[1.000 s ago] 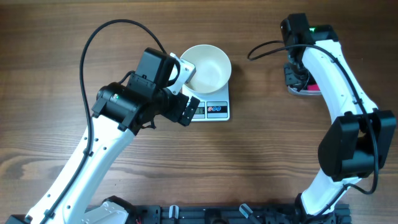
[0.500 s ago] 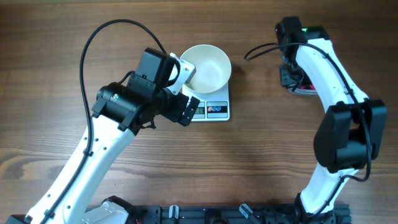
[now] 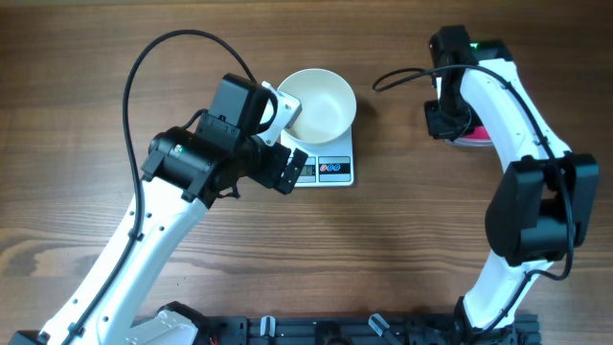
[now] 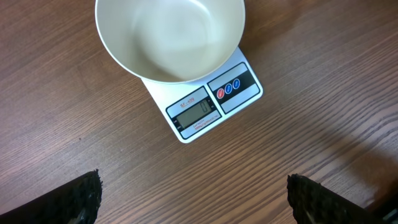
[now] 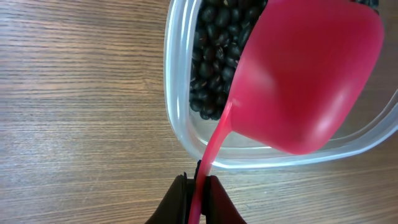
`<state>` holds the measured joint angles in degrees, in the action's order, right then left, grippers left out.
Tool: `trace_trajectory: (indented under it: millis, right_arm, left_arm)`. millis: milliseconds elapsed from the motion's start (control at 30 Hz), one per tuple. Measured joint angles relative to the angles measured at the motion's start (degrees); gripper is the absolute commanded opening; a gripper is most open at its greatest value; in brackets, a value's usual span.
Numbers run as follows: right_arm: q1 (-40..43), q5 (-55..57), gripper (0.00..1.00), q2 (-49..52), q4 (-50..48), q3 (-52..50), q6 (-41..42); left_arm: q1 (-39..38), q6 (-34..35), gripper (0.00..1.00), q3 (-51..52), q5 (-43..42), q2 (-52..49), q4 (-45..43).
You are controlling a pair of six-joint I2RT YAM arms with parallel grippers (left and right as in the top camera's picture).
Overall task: Scoop item into bowl and weigh 150g on scale
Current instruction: 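Dip the scoop into the black beans with the right gripper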
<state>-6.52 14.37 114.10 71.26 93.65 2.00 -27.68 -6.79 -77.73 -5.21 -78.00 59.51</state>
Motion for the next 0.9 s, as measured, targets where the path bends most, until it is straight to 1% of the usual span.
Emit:
trace_trajectory:
  millis: [100, 433, 900]
  right_arm:
    - [0.8, -3.0, 0.04, -1.0, -0.5, 0.0, -0.4]
    - [8.0, -15.5, 0.04, -2.0, -2.2, 0.0, -2.4]
    - [20.3, -35.7, 0.04, -2.5, -2.7, 0.0, -9.0]
  left_arm:
    - [0.0, 0.0, 1.0, 0.0, 0.0, 0.0, 0.0]
    - [0.0, 0.0, 1.0, 0.0, 0.0, 0.0, 0.0]
    - [0.0, 0.0, 1.0, 0.0, 0.0, 0.0, 0.0]
